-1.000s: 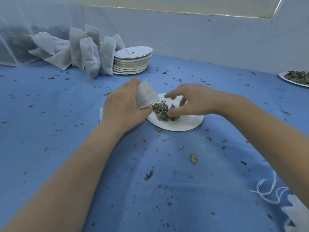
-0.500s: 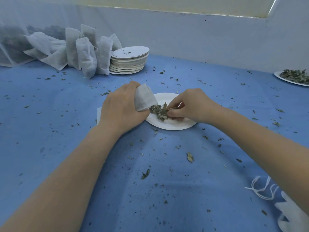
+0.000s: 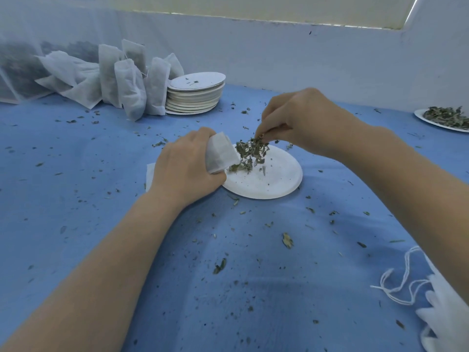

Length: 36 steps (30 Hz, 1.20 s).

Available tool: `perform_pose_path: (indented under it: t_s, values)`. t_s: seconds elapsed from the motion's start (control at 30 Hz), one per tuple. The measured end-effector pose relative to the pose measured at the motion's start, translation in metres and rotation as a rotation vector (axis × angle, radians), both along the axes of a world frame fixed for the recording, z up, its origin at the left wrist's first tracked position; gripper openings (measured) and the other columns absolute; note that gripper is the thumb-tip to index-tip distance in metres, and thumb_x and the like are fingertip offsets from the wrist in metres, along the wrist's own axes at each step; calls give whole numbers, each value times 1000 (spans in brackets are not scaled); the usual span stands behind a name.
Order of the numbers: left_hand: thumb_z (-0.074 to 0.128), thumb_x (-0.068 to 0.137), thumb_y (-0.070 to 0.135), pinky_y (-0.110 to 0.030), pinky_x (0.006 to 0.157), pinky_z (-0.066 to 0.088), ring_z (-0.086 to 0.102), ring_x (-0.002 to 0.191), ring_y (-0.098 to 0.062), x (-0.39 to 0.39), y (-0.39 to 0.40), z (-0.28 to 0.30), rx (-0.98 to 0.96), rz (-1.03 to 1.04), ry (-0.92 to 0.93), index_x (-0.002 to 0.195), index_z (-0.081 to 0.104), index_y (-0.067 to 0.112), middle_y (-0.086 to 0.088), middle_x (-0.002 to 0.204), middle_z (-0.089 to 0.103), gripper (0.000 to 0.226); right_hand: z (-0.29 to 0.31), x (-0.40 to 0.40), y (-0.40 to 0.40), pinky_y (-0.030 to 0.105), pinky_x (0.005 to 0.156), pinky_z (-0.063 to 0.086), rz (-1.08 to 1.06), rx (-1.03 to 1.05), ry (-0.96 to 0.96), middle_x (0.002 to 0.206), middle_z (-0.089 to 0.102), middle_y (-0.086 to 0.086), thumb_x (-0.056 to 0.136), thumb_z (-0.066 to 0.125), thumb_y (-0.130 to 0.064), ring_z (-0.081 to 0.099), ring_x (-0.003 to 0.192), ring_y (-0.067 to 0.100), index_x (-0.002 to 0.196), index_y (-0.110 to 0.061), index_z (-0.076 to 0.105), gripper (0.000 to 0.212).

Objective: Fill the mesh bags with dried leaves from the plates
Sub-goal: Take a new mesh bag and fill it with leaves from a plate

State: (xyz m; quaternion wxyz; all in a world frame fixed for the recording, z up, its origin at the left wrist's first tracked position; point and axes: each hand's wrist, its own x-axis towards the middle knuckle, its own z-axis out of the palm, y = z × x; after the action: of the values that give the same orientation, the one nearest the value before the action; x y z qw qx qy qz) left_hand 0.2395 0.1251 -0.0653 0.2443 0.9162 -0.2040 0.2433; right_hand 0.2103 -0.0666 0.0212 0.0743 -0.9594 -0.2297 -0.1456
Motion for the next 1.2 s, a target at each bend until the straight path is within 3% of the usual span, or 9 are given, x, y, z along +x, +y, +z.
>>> perform_pose_path:
  t_s: [0.27, 0.47, 0.6, 0.73, 0.87, 0.97, 1.07, 1.13, 1.2]
  values:
    - [73, 64, 24, -31, 70, 35, 55, 86, -29, -2, -7, -2, 0, -54, -58, 110, 55, 14, -4, 96, 62, 51, -12, 4, 24, 34, 80, 45, 53, 50, -14, 96, 67, 3, 85, 67, -18, 61, 84, 20, 95, -17, 76, 13]
    - [71, 67, 32, -32, 72, 41, 55, 86, -22, -3, -13, -1, -181, -46, -8, 108, 55, 17, 3, 94, 61, 46, -25, 4, 33, 9, 63, 42, -23, 505, 111, 57, 59, -24, 78, 71, -19, 57, 59, -9, 78, -37, 71, 18]
    - [73, 66, 35, -29, 69, 41, 54, 82, -17, -3, -12, -1, -256, -15, 26, 106, 55, 21, 9, 88, 55, 47, -20, -4, 27, 20, 64, 48, 24, 503, 298, 75, 71, -19, 85, 64, -23, 63, 72, -5, 88, -47, 68, 24]
    - [71, 67, 42, -29, 70, 41, 53, 82, -15, -2, -12, 1, -285, -22, 55, 108, 55, 21, 9, 91, 56, 49, -17, -3, 26, 28, 87, 51, 7, 501, 266, 86, 72, -15, 81, 69, -15, 66, 83, -2, 84, -40, 69, 25]
    - [72, 67, 41, -24, 68, 36, 54, 83, -16, -5, -12, 2, -290, -44, 20, 108, 58, 18, 6, 93, 60, 48, -23, 3, 37, 9, 68, 45, -51, 482, 182, 71, 65, -14, 76, 70, -10, 60, 73, 0, 73, -30, 69, 20]
    - [76, 69, 27, -24, 71, 36, 57, 86, -22, -9, -16, 2, -251, -60, -50, 106, 61, 11, -3, 95, 64, 44, -25, 6, 45, 13, 54, 41, -67, 412, 191, 60, 60, -12, 77, 60, -3, 50, 59, 3, 72, -22, 71, 23]
    - [76, 68, 23, -23, 68, 34, 57, 86, -25, -10, -18, 2, -237, -61, -58, 105, 61, 9, -4, 95, 64, 42, -25, 5, 45, 8, 42, 30, -8, 428, 362, 41, 45, -15, 83, 58, -5, 41, 43, 0, 50, -30, 63, 42]
    - [76, 68, 28, -23, 70, 35, 56, 88, -22, -9, -16, 2, -251, -57, -38, 106, 61, 13, -1, 96, 64, 44, -24, 2, 39, 15, 51, 39, 67, 452, 433, 55, 57, -9, 89, 57, -14, 46, 50, 1, 68, -27, 71, 29]
    - [76, 68, 33, -24, 71, 36, 55, 90, -18, -7, -14, 3, -262, -43, -13, 108, 59, 17, 5, 96, 61, 46, -20, 1, 31, 27, 70, 53, 119, 506, 445, 85, 72, 0, 89, 60, -14, 65, 75, 9, 92, -24, 73, 17]
